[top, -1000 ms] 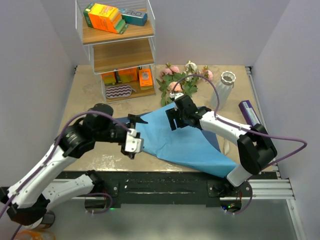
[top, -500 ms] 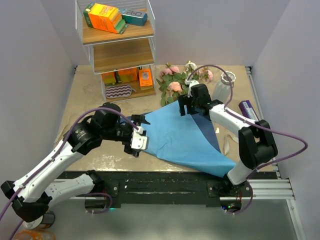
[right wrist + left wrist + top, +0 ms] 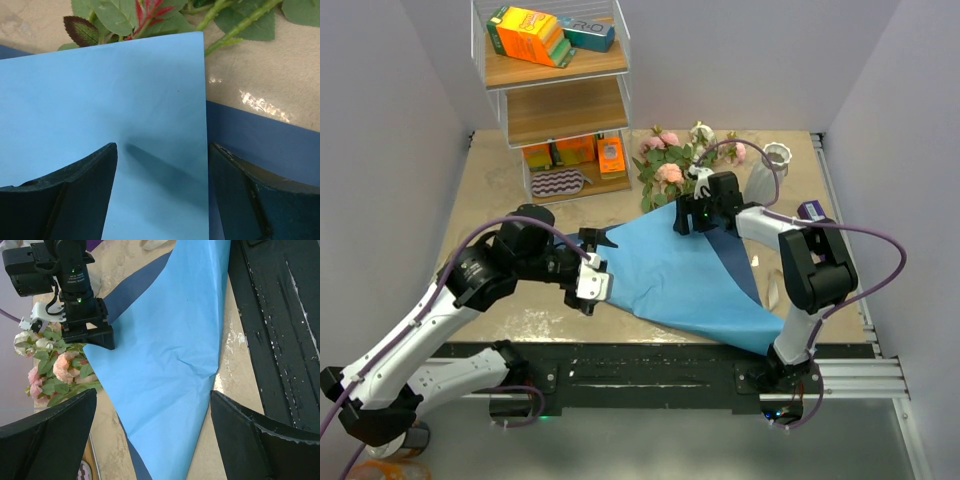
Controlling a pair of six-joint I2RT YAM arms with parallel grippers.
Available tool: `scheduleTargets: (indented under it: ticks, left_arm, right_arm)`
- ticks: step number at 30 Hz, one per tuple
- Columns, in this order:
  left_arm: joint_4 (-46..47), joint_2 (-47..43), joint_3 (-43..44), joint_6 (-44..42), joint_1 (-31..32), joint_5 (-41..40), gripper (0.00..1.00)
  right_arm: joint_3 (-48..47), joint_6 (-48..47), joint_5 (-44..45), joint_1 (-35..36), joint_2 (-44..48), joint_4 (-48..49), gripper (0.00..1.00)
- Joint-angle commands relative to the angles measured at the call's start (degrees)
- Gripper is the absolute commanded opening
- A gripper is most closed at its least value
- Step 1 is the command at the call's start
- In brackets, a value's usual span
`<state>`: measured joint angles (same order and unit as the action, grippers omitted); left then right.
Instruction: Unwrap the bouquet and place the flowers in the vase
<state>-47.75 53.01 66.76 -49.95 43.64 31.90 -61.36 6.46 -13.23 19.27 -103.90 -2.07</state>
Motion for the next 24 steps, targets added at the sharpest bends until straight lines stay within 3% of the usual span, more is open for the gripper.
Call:
scheduleTargets:
  ticks: [1,3,5,6,8,9,11,20,24]
  left_arm:
    - [-0.1,-0.6,2.4,1.5,0.1,1.3,1.0]
    - [-0.2,-0.5,2.5,1.8,0.1,1.5,1.0]
    - [0.1,-0.4,2.4,2.6,0.1,1.5,1.0]
    - [0.4,-0.2,2.4,3.0,0.1,1.2,1.0]
    - [0.5,0.3,2.5,4.1,0.1,1.1,1.0]
    - [1.0,0.5,2.3,4.6,0.1,1.0,1.0]
    - [1.8,0.7,2.1,6.3,0.1,1.1,1.0]
    - [7.9,3.5,2.1,12.2,-0.5,-3.4,1.0]
    - [9.2,7.4,2.8,14.0,-4.7,1.8,1.0]
  right_arm:
    - [-0.1,-0.3,-3.9,-0.1,-0.4,4.0,0.75]
    - [-0.2,0.0,-4.6,-0.2,-0.7,4.1,0.72]
    - [-0.6,-0.1,-5.9,-0.1,-1.3,3.2,0.61]
    - [-0.7,0.2,-7.5,-0.1,-1.5,3.1,0.43]
    - [-0.2,0.7,-8.3,-0.1,-1.4,3.3,0.28]
    - [0.3,1.2,-8.6,-0.1,-1.1,3.4,0.11]
    - [1.0,1.4,-8.7,-0.1,-0.4,3.6,0.0]
    - [2.4,1.2,-8.3,0.1,14.1,0.2,0.0]
    - [4.1,1.0,-4.6,0.1,21.0,0.1,0.0]
